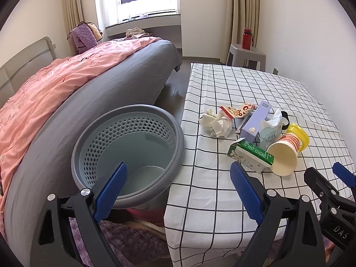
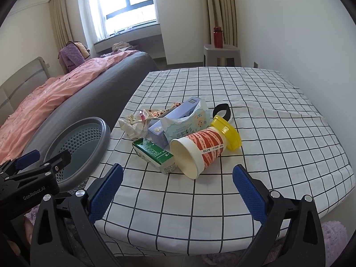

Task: Collect trash

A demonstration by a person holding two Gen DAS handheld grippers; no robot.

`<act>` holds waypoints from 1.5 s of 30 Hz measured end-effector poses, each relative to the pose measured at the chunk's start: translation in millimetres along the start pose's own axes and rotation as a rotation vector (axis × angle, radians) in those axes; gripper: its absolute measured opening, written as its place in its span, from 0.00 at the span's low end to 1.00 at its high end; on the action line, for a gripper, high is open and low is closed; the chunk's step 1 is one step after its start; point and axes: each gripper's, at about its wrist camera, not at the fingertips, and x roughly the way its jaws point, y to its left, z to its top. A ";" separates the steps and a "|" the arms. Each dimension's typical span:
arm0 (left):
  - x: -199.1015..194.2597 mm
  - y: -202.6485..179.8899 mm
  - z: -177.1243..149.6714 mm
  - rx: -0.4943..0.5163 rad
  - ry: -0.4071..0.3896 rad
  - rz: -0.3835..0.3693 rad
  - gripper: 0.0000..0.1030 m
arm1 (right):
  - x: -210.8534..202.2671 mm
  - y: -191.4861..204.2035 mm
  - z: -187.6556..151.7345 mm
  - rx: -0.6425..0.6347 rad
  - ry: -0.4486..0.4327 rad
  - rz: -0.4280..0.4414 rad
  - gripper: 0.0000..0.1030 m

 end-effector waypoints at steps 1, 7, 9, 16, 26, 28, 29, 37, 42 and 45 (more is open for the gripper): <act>0.0 0.0 -0.1 0.000 -0.001 0.000 0.87 | -0.1 0.3 -0.3 0.000 0.000 -0.001 0.94; -0.3 0.2 -0.3 0.000 -0.001 -0.001 0.87 | -1.1 0.8 -0.7 0.003 -0.003 0.001 0.94; -0.3 0.4 -0.2 0.000 -0.001 -0.001 0.87 | -1.3 0.8 -0.7 0.003 -0.003 0.001 0.94; -0.7 0.1 -0.4 0.001 -0.001 -0.001 0.87 | -1.8 1.4 -1.4 0.004 -0.005 0.002 0.94; -0.6 0.1 -0.8 0.001 -0.001 -0.001 0.87 | -1.9 1.2 -3.0 0.004 -0.004 0.004 0.94; -0.6 0.2 -1.0 0.000 -0.001 -0.001 0.87 | -1.8 1.1 -3.0 0.005 -0.006 0.004 0.94; -0.6 0.1 -1.1 0.000 -0.001 -0.001 0.87 | -1.9 1.1 -3.0 0.004 -0.005 0.004 0.94; -0.4 0.0 -1.3 0.000 -0.002 -0.001 0.87 | -2.9 1.1 -3.4 0.005 -0.007 0.006 0.94; -0.5 0.0 -1.6 0.001 -0.002 -0.001 0.87 | -2.9 1.3 -3.5 0.005 -0.008 0.006 0.94; -0.4 0.0 -1.7 0.001 -0.002 -0.001 0.87 | -2.8 1.4 -3.4 0.005 -0.007 0.007 0.94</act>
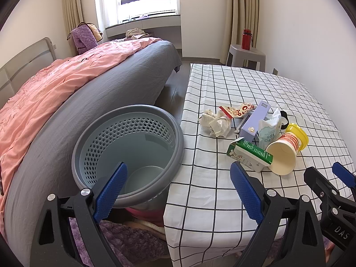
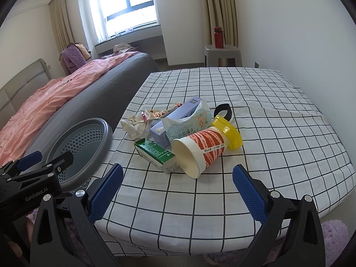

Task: Collect trash

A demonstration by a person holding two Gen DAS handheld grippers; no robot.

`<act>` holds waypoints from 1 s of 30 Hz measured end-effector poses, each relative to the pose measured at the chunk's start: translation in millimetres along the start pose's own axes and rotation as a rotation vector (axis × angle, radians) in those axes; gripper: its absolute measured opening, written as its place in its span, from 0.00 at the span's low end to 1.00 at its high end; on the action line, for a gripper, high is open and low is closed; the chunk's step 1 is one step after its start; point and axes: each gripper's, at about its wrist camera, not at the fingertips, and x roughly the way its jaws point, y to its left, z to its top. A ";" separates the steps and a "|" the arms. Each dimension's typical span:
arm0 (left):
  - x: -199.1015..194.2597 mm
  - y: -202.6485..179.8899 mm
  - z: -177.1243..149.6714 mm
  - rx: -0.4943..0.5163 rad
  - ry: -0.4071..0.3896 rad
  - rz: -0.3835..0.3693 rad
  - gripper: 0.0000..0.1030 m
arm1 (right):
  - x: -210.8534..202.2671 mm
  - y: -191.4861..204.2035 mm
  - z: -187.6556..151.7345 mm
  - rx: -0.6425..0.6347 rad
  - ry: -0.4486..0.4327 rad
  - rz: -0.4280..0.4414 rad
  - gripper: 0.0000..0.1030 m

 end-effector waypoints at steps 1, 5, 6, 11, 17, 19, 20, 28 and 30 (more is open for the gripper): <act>0.0 0.0 0.0 0.000 0.000 0.000 0.87 | -0.2 0.1 -0.1 0.000 0.000 0.000 0.94; -0.6 -1.1 -0.7 0.004 0.001 -0.003 0.87 | 0.2 -1.3 -0.7 0.004 0.002 0.005 0.94; -1.0 -2.1 -1.1 0.006 0.003 -0.005 0.87 | 0.8 -2.8 -1.3 0.007 0.004 0.006 0.94; 4.6 -8.9 -2.5 0.017 0.021 -0.015 0.87 | 5.3 -18.2 -5.4 0.029 0.021 -0.001 0.94; 21.7 -28.2 -4.2 0.039 0.061 -0.041 0.87 | 11.5 -50.1 -8.2 0.065 0.034 -0.032 0.94; 29.8 -37.0 -4.6 0.048 0.081 -0.057 0.87 | 14.4 -62.2 -8.9 0.081 0.040 -0.042 0.94; 34.3 -41.6 -4.7 0.051 0.091 -0.068 0.87 | 15.9 -67.2 -9.6 0.088 0.043 -0.045 0.94; 68.4 -77.3 -4.7 0.052 0.154 -0.142 0.87 | 34.2 -94.9 -15.4 0.143 0.065 -0.027 0.94; 72.1 -87.1 -2.7 0.062 0.148 -0.145 0.87 | 38.2 -100.7 -16.3 0.156 0.072 -0.021 0.94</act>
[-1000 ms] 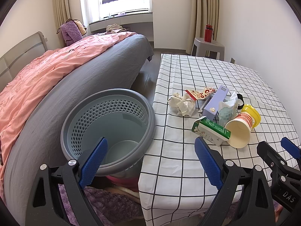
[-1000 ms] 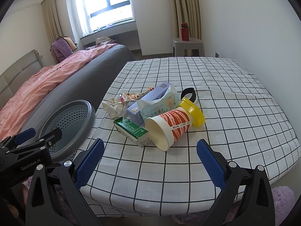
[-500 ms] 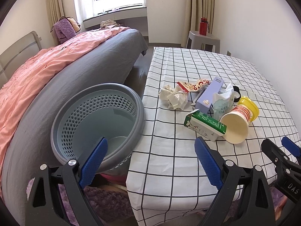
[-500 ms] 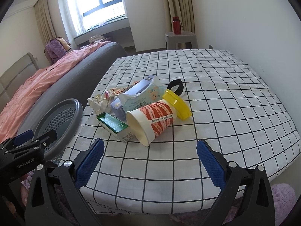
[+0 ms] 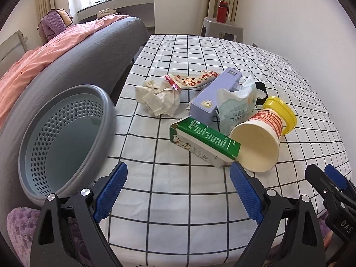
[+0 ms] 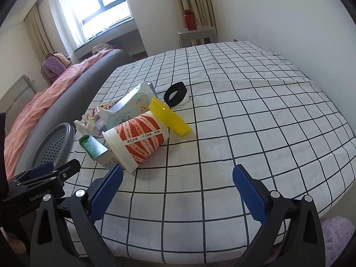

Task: Collect trash
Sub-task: 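Reach the left tool to the green milk carton and grasp it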

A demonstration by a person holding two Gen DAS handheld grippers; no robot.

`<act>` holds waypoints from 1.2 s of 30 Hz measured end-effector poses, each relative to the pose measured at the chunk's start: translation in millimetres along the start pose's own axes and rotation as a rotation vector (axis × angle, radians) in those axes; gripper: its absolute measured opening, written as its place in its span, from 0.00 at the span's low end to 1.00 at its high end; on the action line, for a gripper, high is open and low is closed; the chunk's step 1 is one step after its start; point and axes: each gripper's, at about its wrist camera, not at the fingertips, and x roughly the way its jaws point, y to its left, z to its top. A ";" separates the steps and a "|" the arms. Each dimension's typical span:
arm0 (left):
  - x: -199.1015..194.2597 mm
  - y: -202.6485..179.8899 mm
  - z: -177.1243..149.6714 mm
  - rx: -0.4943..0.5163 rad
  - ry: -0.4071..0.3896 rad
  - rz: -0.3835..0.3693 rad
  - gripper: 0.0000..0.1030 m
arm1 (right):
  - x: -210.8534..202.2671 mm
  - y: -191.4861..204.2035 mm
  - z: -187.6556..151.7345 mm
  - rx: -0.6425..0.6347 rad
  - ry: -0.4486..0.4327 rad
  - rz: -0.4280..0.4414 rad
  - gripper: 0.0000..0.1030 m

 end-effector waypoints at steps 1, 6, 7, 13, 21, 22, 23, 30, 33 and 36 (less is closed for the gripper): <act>3.0 -4.6 1.6 0.006 -0.001 0.000 0.87 | 1.8 -3.4 0.2 0.009 0.004 0.005 0.94; 21.1 -23.6 6.5 0.041 0.020 0.017 0.87 | 5.4 -19.9 3.0 0.054 0.007 0.017 0.94; 24.2 -26.2 7.2 0.045 0.024 0.021 0.87 | 5.7 -23.1 3.6 0.064 0.007 0.021 0.94; 36.6 -29.5 11.3 0.045 0.036 0.051 0.87 | 8.0 -32.1 4.0 0.089 0.015 0.037 0.94; 29.2 -11.5 9.4 0.020 0.030 0.083 0.87 | 6.7 -29.1 4.5 0.078 0.008 0.053 0.94; 27.5 -8.1 8.4 0.017 0.029 0.089 0.87 | 5.9 -28.6 4.6 0.077 0.006 0.054 0.94; 25.7 -4.7 7.5 0.012 0.029 0.094 0.87 | 5.2 -28.6 4.8 0.076 0.004 0.054 0.94; 16.2 21.3 0.7 -0.024 0.033 0.159 0.87 | 0.8 -25.4 4.5 0.066 -0.007 0.056 0.94; 7.6 26.5 -2.4 -0.030 0.034 0.162 0.87 | 0.3 -24.1 4.8 0.063 -0.010 0.059 0.94; 0.6 27.4 1.4 -0.042 0.024 0.139 0.87 | 0.4 -23.1 4.7 0.062 -0.012 0.064 0.94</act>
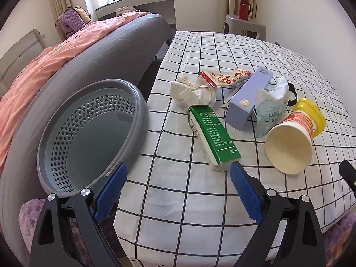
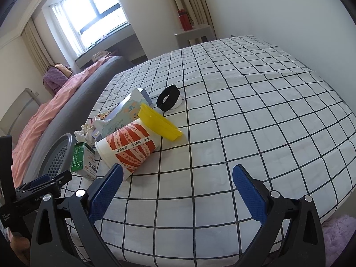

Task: Collect trash
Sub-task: 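Reach the left tool to the green milk carton and grasp it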

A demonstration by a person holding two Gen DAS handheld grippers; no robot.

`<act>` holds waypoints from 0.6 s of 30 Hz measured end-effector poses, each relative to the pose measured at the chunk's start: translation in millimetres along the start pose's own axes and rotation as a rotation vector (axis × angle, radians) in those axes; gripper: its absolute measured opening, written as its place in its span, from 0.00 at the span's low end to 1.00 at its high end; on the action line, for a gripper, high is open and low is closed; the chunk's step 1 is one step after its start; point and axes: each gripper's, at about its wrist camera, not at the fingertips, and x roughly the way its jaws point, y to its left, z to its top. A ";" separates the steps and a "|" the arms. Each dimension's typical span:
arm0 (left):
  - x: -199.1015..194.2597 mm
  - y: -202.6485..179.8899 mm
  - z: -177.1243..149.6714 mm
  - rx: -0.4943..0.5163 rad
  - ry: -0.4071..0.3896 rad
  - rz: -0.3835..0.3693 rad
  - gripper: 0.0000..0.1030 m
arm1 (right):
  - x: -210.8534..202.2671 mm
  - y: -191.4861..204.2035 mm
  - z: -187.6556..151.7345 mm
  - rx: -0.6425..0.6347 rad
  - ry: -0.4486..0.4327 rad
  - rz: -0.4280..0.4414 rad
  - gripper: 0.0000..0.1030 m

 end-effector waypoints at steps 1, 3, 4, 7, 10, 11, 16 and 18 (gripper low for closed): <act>0.2 -1.1 3.9 -0.004 0.001 -0.013 0.87 | 0.5 0.0 -0.2 -0.001 0.002 0.001 0.94; 4.0 -6.9 14.2 -0.005 -0.001 -0.016 0.87 | 0.7 -0.4 -0.7 -0.001 0.004 0.005 0.94; 7.4 -10.8 19.6 -0.004 -0.001 -0.014 0.87 | 0.8 -0.8 -0.6 -0.001 0.005 0.005 0.94; 24.5 -18.6 31.9 -0.008 0.029 -0.017 0.87 | 0.2 -2.9 -0.2 0.008 0.003 0.007 0.94; 42.5 -20.5 35.5 -0.015 0.065 -0.009 0.87 | 0.6 -6.3 0.0 0.017 0.002 0.008 0.94; 46.6 -20.3 35.6 -0.019 0.071 -0.009 0.87 | 0.9 -7.2 0.1 0.019 0.003 0.008 0.94; 55.0 -17.8 33.4 -0.023 0.070 -0.017 0.80 | 4.5 -8.9 -0.7 0.022 0.012 0.007 0.94; 54.6 -17.6 32.2 -0.017 0.067 -0.038 0.66 | 5.6 -8.1 -0.4 0.019 0.013 0.007 0.94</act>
